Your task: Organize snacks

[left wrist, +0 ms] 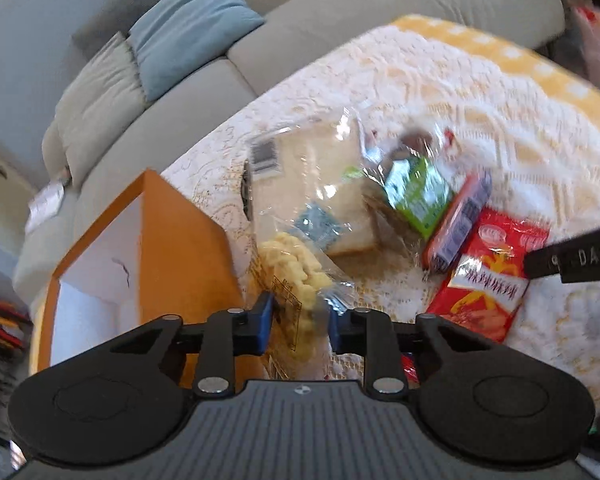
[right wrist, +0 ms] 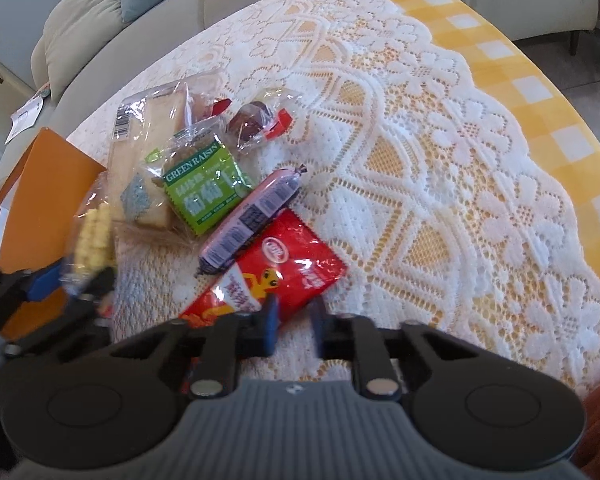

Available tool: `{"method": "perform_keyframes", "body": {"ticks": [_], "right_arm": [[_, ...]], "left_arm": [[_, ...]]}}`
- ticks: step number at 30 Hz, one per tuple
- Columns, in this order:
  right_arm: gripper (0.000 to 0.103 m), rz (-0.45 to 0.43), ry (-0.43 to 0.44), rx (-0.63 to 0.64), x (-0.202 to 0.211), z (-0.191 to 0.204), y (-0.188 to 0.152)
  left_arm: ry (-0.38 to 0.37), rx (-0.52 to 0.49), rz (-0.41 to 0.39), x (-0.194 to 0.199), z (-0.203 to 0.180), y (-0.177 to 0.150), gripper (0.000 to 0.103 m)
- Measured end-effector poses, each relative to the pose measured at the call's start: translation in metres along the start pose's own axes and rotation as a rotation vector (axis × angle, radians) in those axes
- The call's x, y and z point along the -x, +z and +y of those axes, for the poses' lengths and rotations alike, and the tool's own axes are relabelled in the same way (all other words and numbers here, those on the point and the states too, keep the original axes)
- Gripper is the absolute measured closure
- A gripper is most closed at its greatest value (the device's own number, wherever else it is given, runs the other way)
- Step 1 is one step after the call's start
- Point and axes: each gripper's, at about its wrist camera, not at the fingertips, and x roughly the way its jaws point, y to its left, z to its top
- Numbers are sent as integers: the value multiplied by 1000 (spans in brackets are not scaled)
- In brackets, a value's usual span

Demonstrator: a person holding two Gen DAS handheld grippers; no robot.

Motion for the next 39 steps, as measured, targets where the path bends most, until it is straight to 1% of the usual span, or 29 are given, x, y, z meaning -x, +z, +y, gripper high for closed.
{"method": "perform_keyframes", "body": {"ticks": [4, 6, 8, 9, 11, 13, 14, 15, 17, 22, 26, 28, 30, 32, 34, 37, 39], "right_arm": [[103, -63, 24, 45, 13, 7, 0], [103, -74, 30, 58, 17, 9, -1], [103, -44, 53, 41, 16, 7, -1], [102, -6, 87, 22, 12, 6, -2], [100, 44, 118, -40, 7, 1, -5], [86, 96, 121, -84, 1, -1, -8], [68, 119, 129, -124, -1, -3, -10], [63, 127, 150, -161, -2, -5, -12], [63, 135, 187, -216, -5, -8, -13], [64, 115, 210, -261, -9, -8, -12], [71, 90, 210, -276, -12, -4, -4], [73, 55, 207, -273, -10, -1, -2], [80, 15, 215, -266, -7, 4, 1], [84, -57, 233, -252, 1, 9, 5], [84, -105, 205, -228, 4, 14, 8], [83, -86, 158, -247, -6, 17, 12], [83, -71, 159, -294, -12, 13, 14]], "left_arm": [[-101, 107, 13, 19, 23, 6, 75], [-164, 160, 24, 27, 34, 7, 75], [-231, 207, 41, 34, 43, 7, 75], [-263, 230, 54, 36, 46, 6, 75], [-326, 285, 95, 35, 52, 2, 75], [-371, 325, 118, 28, 55, -2, 76], [-379, 338, 121, 24, 55, -4, 76], [-380, 344, 113, 21, 55, -5, 76], [-398, 352, 104, 18, 55, -6, 76], [-414, 361, 105, 15, 57, -4, 76], [-426, 373, 106, 14, 61, -6, 76], [-430, 381, 109, 13, 63, -6, 76], [-432, 385, 112, 13, 64, -5, 76], [-436, 390, 113, 12, 66, -6, 76], [-440, 396, 115, 12, 67, -6, 75], [-444, 406, 121, 10, 69, -5, 75], [-444, 411, 122, 9, 70, -5, 75]]}}
